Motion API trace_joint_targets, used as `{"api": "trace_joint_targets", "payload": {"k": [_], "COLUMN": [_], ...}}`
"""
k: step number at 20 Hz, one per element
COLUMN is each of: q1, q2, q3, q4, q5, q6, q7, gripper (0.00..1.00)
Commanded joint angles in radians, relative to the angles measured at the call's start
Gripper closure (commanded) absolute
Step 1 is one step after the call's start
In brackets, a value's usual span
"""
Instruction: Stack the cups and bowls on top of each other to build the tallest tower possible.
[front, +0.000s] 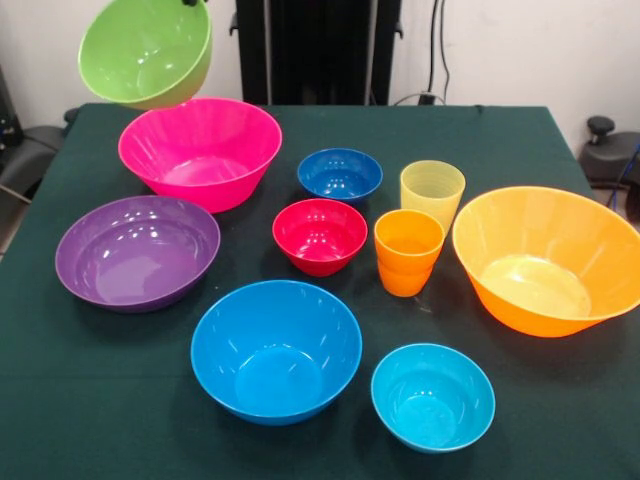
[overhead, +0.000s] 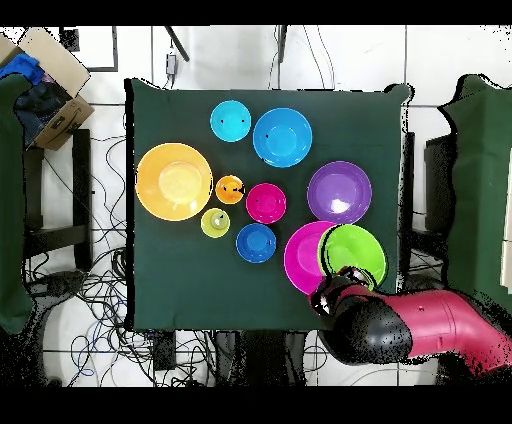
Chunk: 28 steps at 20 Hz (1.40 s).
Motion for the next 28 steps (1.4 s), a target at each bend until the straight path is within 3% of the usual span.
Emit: {"api": "trace_joint_targets", "payload": {"k": [1, 9, 14, 18, 28], "q1": [0.012, 0.027, 0.046, 0.039, 0.027], "q2": [0.018, 0.055, 0.216, 0.290, 0.337], "q3": [0.055, 0.029, -0.072, -0.102, -0.118], "q4": [0.071, 0.069, 0.033, 0.019, 0.011], "q5": [-0.001, -0.046, -0.175, -0.216, -0.281], "q6": [-0.048, -0.070, -0.126, -0.149, -0.177], "q7": [-0.046, -0.020, 0.002, 0.003, 0.005], "gripper": [1.00, 1.00, 1.00, 1.00, 1.00]}}
